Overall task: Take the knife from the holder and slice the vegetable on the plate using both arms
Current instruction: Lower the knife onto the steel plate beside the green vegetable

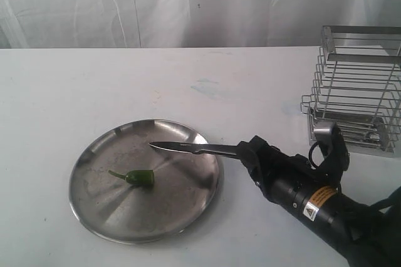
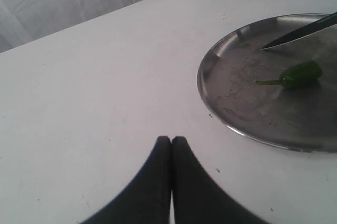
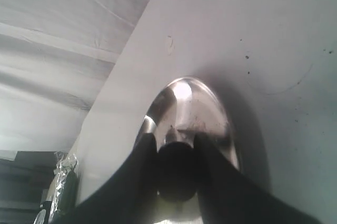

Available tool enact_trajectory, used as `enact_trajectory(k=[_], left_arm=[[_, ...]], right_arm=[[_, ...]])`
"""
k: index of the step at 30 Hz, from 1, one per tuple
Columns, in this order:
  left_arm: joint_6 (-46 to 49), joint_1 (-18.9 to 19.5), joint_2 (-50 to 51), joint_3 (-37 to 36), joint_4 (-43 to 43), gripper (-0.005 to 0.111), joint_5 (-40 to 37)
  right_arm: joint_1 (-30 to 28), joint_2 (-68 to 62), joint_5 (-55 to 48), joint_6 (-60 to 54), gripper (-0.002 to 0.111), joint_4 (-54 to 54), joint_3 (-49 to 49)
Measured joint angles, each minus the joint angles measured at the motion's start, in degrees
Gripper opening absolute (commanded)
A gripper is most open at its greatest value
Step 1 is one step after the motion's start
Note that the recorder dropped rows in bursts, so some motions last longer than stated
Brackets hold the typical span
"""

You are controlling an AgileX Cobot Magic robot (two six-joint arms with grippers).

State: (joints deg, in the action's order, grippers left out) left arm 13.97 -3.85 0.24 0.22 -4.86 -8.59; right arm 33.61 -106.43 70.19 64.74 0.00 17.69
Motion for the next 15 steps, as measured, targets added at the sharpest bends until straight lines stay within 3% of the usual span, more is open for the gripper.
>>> enact_trajectory(k=[15], left_arm=[[0.0, 0.0, 0.0, 0.0, 0.0, 0.0, 0.0]], right_arm=[[0.0, 0.0, -6.9, -1.97, 0.0, -8.72, 0.08]])
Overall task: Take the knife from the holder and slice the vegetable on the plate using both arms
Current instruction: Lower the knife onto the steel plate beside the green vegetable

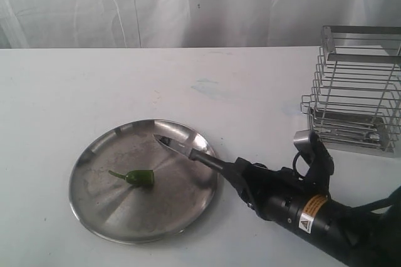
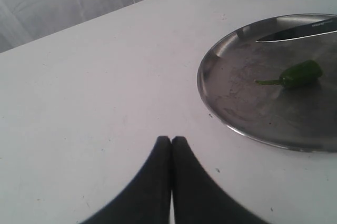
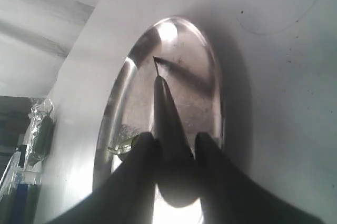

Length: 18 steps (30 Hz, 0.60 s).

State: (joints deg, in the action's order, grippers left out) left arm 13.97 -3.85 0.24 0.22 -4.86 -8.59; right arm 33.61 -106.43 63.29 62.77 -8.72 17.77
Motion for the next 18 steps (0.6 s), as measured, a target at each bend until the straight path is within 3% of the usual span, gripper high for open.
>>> enact_trajectory(k=[8, 18], left_arm=[[0.0, 0.0, 0.0, 0.0, 0.0, 0.0, 0.0], [0.0, 0.0, 0.0, 0.0, 0.0, 0.0, 0.0]], right_arm=[[0.0, -0.31, 2.87, 16.8, 0.0, -7.97, 0.0], [0.0, -0.45, 0.59, 18.08, 0.0, -17.69, 0.0]])
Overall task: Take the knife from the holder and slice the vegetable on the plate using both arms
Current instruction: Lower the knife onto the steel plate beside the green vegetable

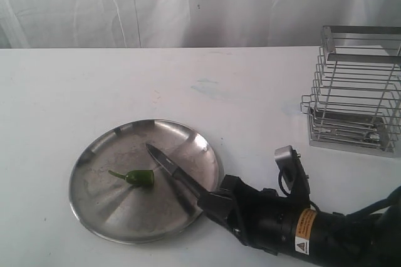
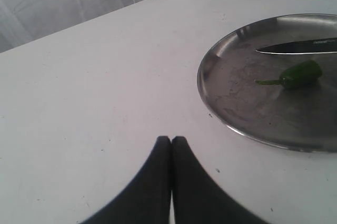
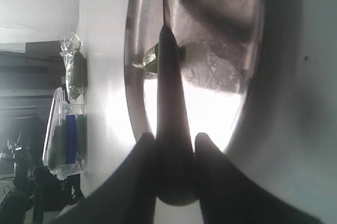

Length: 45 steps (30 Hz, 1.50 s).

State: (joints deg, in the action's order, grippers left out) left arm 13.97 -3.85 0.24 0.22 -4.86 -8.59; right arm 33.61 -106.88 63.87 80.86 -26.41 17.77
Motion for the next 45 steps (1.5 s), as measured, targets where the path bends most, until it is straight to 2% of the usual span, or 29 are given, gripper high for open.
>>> enact_trajectory(k=[6, 15, 30, 45], left_arm=[[0.0, 0.0, 0.0, 0.0, 0.0, 0.0, 0.0], [0.0, 0.0, 0.0, 0.0, 0.0, 0.0, 0.0], [0.0, 0.0, 0.0, 0.0, 0.0, 0.0, 0.0], [0.0, 0.0, 0.0, 0.0, 0.0, 0.0, 0.0]], right_arm=[[0.0, 0.0, -3.75, 0.0, 0.001, -0.75, 0.0], [0.0, 0.1, -4.73, 0.0, 0.025, -1.11, 0.0], [0.0, 0.33, -6.19, 0.0, 0.044, -2.23, 0.06], [0.0, 1.02, -9.31, -0.61, 0.046, -3.48, 0.34]])
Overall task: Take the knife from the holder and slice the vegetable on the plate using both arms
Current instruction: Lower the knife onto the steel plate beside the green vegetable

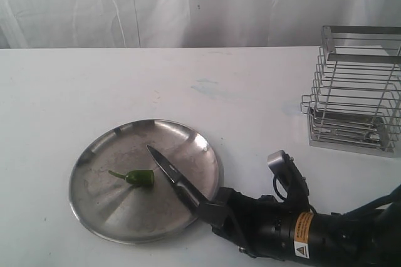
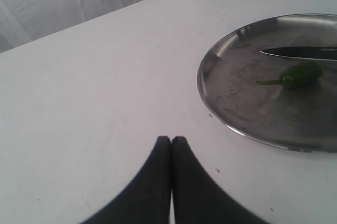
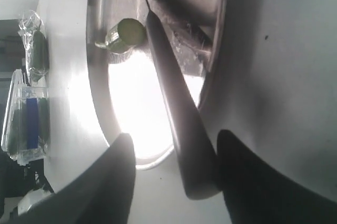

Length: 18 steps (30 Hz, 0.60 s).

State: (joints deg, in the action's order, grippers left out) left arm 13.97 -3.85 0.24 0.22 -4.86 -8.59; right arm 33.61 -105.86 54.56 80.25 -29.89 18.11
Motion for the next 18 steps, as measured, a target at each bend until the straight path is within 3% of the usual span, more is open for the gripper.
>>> enact_trajectory(k=[8, 18], left_arm=[[0.0, 0.0, 0.0, 0.0, 0.0, 0.0, 0.0], [0.0, 0.0, 0.0, 0.0, 0.0, 0.0, 0.0]], right_arm=[[0.0, 0.0, -0.11, -0.51, 0.062, -0.62, 0.0], [0.0, 0.12, 0.37, -2.24, 0.063, -1.04, 0.16]])
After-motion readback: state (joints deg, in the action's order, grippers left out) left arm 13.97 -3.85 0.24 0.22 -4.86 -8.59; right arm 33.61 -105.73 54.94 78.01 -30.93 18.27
